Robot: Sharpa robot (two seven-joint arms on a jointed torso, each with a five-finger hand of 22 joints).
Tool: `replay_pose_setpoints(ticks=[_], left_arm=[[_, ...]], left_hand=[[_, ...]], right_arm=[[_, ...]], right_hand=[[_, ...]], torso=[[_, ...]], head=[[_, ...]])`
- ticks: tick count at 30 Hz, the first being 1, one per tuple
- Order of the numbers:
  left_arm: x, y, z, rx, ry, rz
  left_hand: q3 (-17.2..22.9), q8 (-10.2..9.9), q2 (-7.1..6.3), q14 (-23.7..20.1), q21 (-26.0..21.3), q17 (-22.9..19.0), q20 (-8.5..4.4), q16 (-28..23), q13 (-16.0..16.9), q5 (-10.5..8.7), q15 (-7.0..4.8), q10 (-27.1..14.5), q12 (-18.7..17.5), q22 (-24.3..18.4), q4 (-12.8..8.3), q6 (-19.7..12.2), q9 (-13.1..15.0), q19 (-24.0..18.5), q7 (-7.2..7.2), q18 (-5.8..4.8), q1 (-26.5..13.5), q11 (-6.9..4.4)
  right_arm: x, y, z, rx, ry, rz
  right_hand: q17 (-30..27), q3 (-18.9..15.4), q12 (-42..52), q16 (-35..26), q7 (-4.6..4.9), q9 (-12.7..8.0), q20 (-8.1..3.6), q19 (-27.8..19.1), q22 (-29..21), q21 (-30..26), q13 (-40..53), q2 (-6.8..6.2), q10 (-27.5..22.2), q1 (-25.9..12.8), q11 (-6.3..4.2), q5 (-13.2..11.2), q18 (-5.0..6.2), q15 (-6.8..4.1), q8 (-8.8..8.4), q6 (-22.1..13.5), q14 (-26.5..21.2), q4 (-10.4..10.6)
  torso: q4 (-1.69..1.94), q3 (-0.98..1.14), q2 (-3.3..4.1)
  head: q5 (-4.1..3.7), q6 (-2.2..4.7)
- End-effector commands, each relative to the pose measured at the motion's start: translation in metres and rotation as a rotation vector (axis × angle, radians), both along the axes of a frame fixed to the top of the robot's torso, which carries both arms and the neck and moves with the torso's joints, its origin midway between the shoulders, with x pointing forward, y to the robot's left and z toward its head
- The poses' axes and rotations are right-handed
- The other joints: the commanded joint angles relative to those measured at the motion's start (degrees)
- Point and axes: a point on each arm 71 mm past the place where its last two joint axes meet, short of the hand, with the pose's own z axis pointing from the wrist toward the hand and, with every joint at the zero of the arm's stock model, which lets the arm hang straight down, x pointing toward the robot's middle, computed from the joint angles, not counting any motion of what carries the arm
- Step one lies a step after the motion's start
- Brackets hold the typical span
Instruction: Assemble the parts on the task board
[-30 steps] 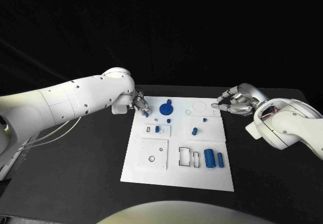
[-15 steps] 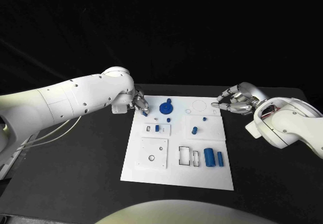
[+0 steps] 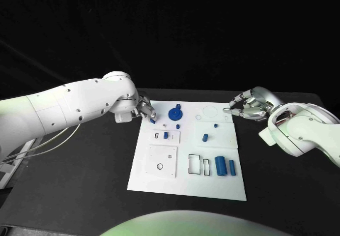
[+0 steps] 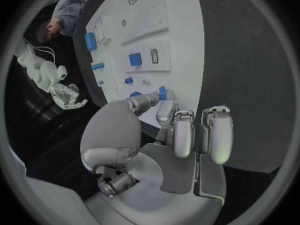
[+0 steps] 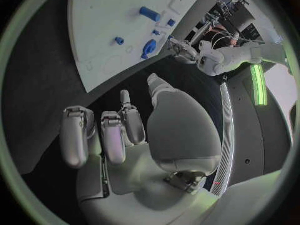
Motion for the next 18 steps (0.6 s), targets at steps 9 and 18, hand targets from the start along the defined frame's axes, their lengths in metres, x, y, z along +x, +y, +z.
replay_pose_setpoints(ticks=[9,18], left_arm=[[-0.025,-0.003,-0.002,-0.042,-0.058,0.008],[-0.041,-0.011,-0.013,-0.007,-0.092,-0.032]], left_hand=[[5.21,5.62,0.05,6.06,0.11,15.06,-0.57,0.2,0.6,2.71,-0.64,1.14,0.93,14.16,-4.35,0.22,7.5,4.99,-0.52,-0.29,-0.66,-0.43],[5.62,6.31,-0.38,6.06,0.19,15.06,-0.74,0.2,0.55,4.4,-0.84,1.35,0.97,14.22,-4.51,0.75,7.66,5.05,-0.71,-0.31,-1.39,-0.57]], right_arm=[[0.0,-0.001,0.0,-0.006,-0.004,0.006],[0.001,-0.002,-0.001,-0.009,0.0,0.007]], right_hand=[[15.09,-0.32,-0.2,0.23,-0.01,0.07,-0.26,1.1,9.91,-0.3,4.11,0.47,-0.1,-0.06,-0.08,0.21,1.03,-0.25,0.36,-0.31,5.97,0.12],[15.09,-0.45,-0.29,0.23,-0.01,0.09,-0.27,1.04,9.86,-0.42,4.02,0.5,-0.18,0.04,-0.08,0.51,1.06,-0.26,0.39,-0.33,5.97,0.13]], torso=[[0.33,-0.01,-0.29],[0.41,-0.13,-0.25]], head=[[0.1,-0.14],[0.02,-0.09]])
